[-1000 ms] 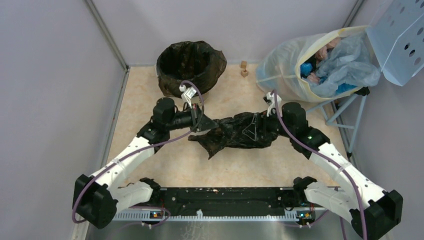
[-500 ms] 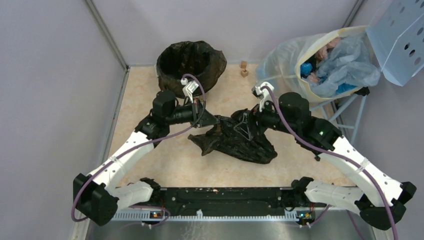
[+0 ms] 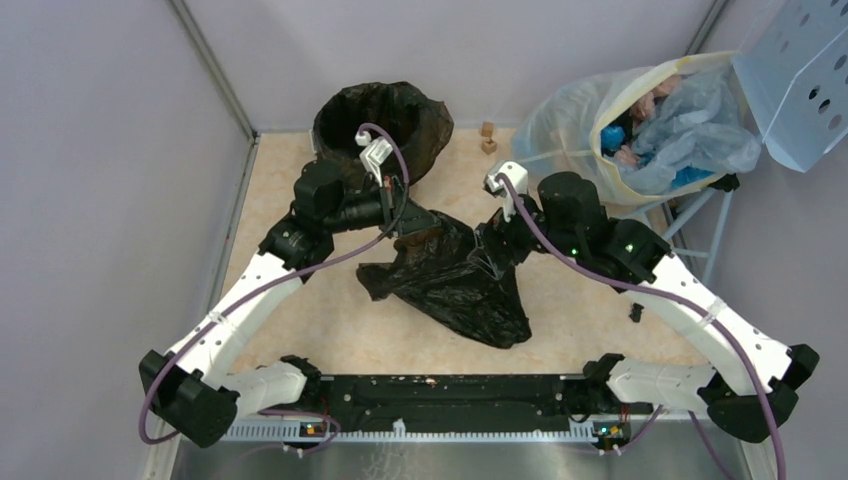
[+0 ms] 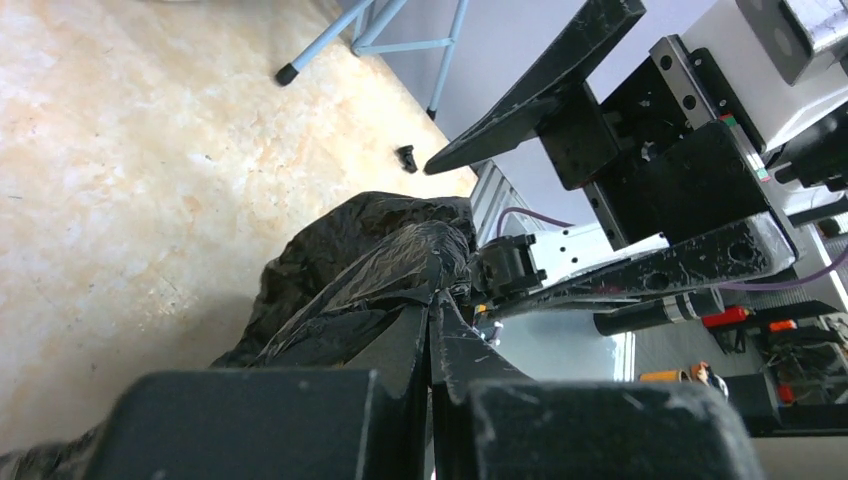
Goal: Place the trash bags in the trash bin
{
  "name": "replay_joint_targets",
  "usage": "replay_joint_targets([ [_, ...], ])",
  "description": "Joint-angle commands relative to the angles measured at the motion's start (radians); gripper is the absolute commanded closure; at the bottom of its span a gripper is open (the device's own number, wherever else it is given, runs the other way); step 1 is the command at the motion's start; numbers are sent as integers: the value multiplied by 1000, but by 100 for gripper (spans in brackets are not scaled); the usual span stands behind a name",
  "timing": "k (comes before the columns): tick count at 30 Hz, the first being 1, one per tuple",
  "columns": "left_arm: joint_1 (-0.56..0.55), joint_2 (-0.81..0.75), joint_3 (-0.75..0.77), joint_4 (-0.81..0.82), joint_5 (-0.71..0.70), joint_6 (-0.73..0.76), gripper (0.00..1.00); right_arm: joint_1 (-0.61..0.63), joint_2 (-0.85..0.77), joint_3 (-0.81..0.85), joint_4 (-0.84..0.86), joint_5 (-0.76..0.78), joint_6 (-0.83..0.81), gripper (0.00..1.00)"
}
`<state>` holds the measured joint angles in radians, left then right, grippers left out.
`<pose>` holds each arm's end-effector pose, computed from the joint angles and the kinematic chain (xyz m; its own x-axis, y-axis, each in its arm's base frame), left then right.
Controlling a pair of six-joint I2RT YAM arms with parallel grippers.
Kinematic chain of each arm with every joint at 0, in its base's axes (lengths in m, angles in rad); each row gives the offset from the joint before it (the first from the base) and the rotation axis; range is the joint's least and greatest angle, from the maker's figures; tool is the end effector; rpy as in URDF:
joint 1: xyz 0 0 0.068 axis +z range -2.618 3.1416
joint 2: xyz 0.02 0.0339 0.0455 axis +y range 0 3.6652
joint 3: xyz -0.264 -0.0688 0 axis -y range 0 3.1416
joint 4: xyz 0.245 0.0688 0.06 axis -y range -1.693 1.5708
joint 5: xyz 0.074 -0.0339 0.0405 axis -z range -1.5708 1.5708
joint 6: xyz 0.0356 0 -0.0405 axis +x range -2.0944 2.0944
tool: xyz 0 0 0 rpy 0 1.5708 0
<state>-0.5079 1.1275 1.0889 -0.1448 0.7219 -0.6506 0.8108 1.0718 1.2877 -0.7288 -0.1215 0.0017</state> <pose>0.2096 -0.1436 0.3841 -0.6917 -0.1352 -0.7094 0.6457 0.3241 -0.6914 0.1453 0.1591 0.4027 -0.3394 -0.3547 -0.8712 -0.7917 0.6079 0.0610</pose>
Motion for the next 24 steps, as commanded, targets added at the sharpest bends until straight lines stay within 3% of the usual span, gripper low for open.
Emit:
replay_joint_targets([
  [1,-3,22,69,1,66,7,100,19,67,79,38,-128,-55,14],
  [3,-4,23,85,4,82,1,100,22,101,86,54,-110,-44,16],
  [5,-4,23,102,4,94,-3,100,22,128,89,71,-92,-33,29],
  [6,-4,20,109,4,98,-4,100,22,135,88,78,-85,-28,44],
  [7,-4,17,115,-2,94,2,96,22,137,83,88,-81,-19,65],
  [8,-4,11,119,-22,83,16,89,22,132,74,101,-73,-12,83],
  [9,-2,4,126,-48,62,36,77,22,119,58,119,-71,-10,95],
  [10,-2,-7,143,-82,21,68,64,22,95,33,129,-73,-9,100],
  [12,2,-24,172,-183,-75,145,40,22,59,-8,143,-67,-9,100],
  [14,13,-36,211,-298,-189,209,24,22,14,-44,155,-66,-8,100],
  [19,109,-22,289,-509,-402,285,11,22,-43,-75,131,-24,19,100],
  [24,227,-24,310,-537,-617,302,1,22,-92,-69,104,98,43,100],
])
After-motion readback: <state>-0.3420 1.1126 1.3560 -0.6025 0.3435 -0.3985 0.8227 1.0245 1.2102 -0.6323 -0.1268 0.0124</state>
